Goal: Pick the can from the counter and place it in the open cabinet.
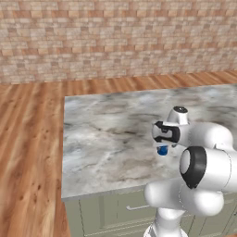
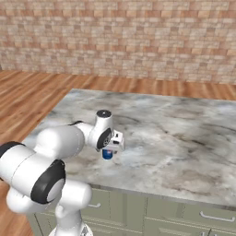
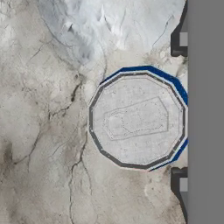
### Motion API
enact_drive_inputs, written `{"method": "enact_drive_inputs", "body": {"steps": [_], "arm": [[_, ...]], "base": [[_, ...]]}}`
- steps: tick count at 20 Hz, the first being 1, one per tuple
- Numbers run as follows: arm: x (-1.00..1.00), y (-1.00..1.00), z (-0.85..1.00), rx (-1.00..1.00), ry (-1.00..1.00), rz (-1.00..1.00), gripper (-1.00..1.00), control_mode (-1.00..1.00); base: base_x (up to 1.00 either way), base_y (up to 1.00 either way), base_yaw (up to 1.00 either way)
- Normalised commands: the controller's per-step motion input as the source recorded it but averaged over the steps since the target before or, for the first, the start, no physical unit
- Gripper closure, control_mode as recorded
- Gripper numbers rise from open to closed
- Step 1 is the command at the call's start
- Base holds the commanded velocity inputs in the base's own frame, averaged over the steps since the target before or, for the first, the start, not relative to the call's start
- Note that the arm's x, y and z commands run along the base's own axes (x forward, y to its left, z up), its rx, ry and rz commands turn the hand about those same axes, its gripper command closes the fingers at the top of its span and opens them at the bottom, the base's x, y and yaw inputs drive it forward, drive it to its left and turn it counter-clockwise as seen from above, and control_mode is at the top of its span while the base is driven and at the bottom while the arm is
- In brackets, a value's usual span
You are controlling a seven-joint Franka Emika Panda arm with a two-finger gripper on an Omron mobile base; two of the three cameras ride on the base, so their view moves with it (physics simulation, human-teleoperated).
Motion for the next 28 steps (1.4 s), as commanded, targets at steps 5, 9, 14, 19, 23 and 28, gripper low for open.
{"method": "enact_drive_inputs", "body": {"steps": [5,9,14,19,23,28], "arm": [[0.17,0.00,-0.01,0.01,0.00,0.00,-1.00,-1.00],[0.04,0.00,-0.05,0.00,0.00,-0.01,-1.00,-1.00],[0.00,0.00,-0.12,0.00,0.00,0.00,-1.00,-1.00],[0.00,0.01,-0.17,0.00,-0.05,0.00,-1.00,-1.00],[0.00,0.01,-0.15,0.00,-0.12,0.00,-1.00,-1.00],[0.00,0.06,-0.13,0.00,-0.02,-0.02,-1.00,-1.00]], "base": [[0.00,0.00,0.00],[0.00,0.00,0.00],[0.00,0.00,0.00],[0.00,0.00,0.00],[0.00,0.00,0.00],[0.00,0.00,0.00]]}}
